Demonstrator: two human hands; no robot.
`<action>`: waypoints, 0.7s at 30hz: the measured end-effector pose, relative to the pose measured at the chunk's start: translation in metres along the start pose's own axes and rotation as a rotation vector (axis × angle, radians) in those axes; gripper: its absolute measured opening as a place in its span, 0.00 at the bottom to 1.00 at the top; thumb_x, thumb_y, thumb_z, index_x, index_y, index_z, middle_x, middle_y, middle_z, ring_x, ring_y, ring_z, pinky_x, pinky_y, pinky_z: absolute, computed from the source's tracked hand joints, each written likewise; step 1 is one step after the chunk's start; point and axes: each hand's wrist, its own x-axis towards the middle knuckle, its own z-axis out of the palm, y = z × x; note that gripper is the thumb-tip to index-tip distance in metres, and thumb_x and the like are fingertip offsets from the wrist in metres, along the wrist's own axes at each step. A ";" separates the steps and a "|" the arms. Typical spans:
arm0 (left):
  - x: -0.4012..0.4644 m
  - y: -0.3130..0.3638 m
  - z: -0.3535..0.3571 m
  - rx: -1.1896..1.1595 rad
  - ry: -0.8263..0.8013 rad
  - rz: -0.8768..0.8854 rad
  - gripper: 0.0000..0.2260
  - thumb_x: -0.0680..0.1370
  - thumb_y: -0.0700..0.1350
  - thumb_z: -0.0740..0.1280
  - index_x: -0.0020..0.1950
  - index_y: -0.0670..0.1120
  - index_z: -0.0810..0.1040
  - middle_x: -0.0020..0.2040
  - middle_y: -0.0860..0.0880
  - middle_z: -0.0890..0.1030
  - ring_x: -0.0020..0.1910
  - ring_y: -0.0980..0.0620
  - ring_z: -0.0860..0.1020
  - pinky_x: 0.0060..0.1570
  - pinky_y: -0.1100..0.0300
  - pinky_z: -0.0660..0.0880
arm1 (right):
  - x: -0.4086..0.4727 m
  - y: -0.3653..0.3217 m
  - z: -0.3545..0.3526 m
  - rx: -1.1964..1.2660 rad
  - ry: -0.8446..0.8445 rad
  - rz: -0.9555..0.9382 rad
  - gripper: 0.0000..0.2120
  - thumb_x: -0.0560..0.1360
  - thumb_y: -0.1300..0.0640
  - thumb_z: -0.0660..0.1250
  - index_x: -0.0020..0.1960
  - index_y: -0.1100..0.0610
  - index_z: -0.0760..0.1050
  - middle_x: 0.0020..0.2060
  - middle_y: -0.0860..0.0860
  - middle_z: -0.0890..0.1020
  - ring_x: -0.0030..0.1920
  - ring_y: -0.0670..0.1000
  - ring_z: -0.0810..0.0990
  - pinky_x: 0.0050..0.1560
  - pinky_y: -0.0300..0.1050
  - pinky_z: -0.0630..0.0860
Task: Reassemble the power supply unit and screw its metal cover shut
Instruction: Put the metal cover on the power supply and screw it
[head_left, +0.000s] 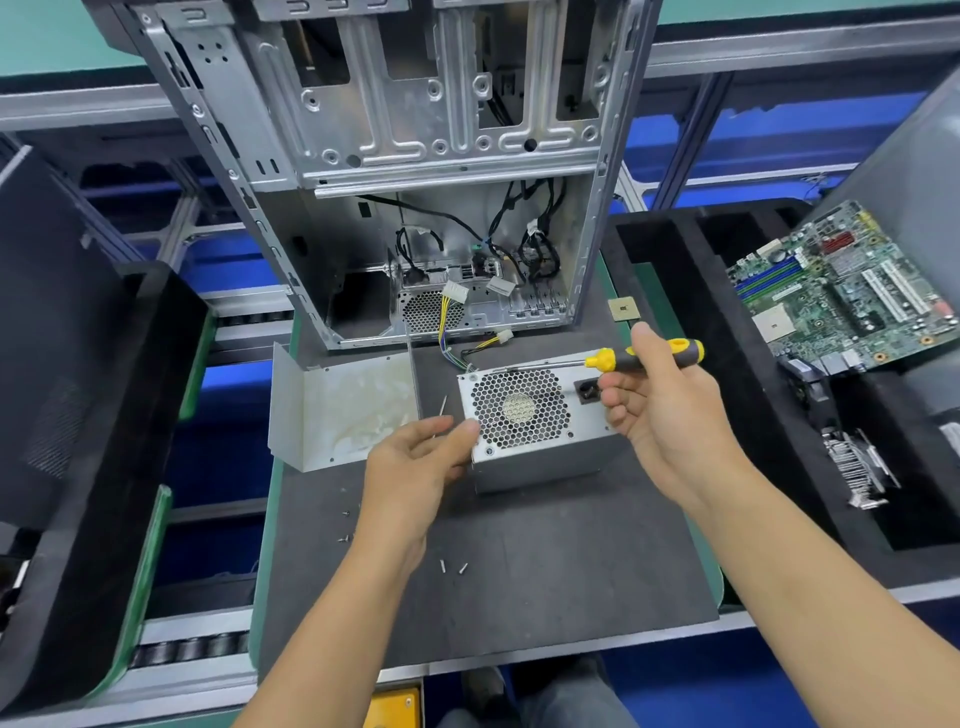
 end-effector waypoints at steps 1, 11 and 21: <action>0.000 0.001 0.001 0.021 -0.007 0.005 0.17 0.71 0.48 0.77 0.57 0.43 0.81 0.41 0.50 0.86 0.36 0.55 0.80 0.46 0.60 0.77 | 0.000 0.001 0.000 0.003 -0.001 0.000 0.20 0.79 0.46 0.66 0.47 0.64 0.80 0.29 0.54 0.81 0.28 0.47 0.78 0.27 0.37 0.74; 0.002 0.011 0.008 0.179 0.018 0.038 0.03 0.73 0.43 0.77 0.43 0.46 0.85 0.36 0.50 0.86 0.30 0.58 0.79 0.32 0.68 0.76 | 0.004 0.003 -0.001 0.008 -0.003 -0.010 0.20 0.78 0.45 0.67 0.47 0.64 0.81 0.31 0.54 0.82 0.29 0.47 0.79 0.28 0.37 0.75; 0.006 0.014 0.007 0.212 0.047 -0.002 0.04 0.72 0.44 0.78 0.41 0.45 0.86 0.33 0.49 0.83 0.28 0.57 0.75 0.38 0.63 0.77 | 0.004 0.005 0.001 0.010 -0.015 -0.020 0.18 0.79 0.45 0.67 0.42 0.60 0.82 0.31 0.55 0.83 0.29 0.47 0.80 0.28 0.37 0.75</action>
